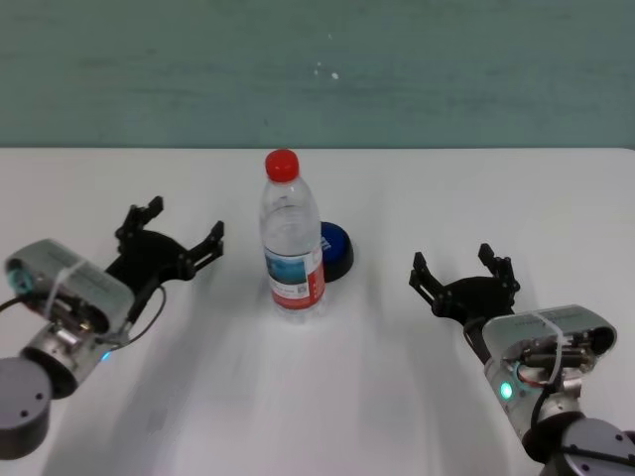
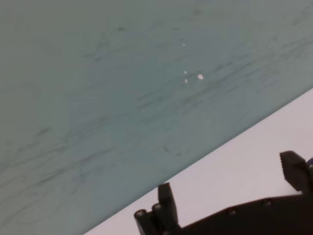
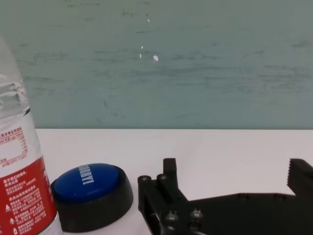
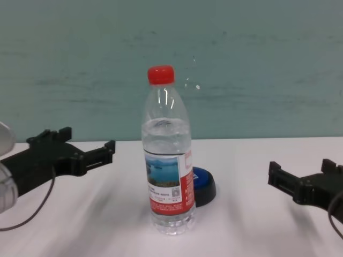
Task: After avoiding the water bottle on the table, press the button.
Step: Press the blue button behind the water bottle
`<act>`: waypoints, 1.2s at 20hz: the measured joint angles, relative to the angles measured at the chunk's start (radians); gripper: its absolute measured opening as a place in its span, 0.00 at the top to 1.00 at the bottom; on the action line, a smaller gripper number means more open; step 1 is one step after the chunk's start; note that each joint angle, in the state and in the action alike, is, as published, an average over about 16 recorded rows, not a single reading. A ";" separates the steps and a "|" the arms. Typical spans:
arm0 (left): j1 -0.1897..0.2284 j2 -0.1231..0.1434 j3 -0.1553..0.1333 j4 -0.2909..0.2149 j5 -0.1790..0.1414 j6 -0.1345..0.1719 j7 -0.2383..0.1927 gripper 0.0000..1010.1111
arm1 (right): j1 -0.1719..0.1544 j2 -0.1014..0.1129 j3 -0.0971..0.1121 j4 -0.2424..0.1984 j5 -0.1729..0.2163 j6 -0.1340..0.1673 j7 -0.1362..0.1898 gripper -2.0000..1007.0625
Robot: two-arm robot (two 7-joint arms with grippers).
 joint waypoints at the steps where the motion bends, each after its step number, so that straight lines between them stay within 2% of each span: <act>1: 0.016 0.002 -0.007 -0.018 -0.001 0.005 0.003 0.01 | 0.000 0.000 0.000 0.000 0.000 0.000 0.000 0.00; 7: 0.116 0.004 -0.043 -0.127 -0.008 0.031 0.022 0.01 | 0.000 0.000 0.000 0.000 0.000 0.000 0.000 0.00; 11: 0.179 -0.004 -0.053 -0.191 -0.012 0.050 0.027 0.01 | 0.000 0.000 0.000 0.000 0.000 0.000 0.000 0.00; 18: 0.270 -0.019 -0.039 -0.275 -0.013 0.074 0.022 0.01 | 0.000 0.000 0.000 0.000 0.000 0.000 0.000 0.00; 24: 0.324 -0.022 -0.023 -0.310 -0.008 0.072 0.020 0.01 | 0.000 0.000 0.000 0.000 0.000 0.000 0.000 0.00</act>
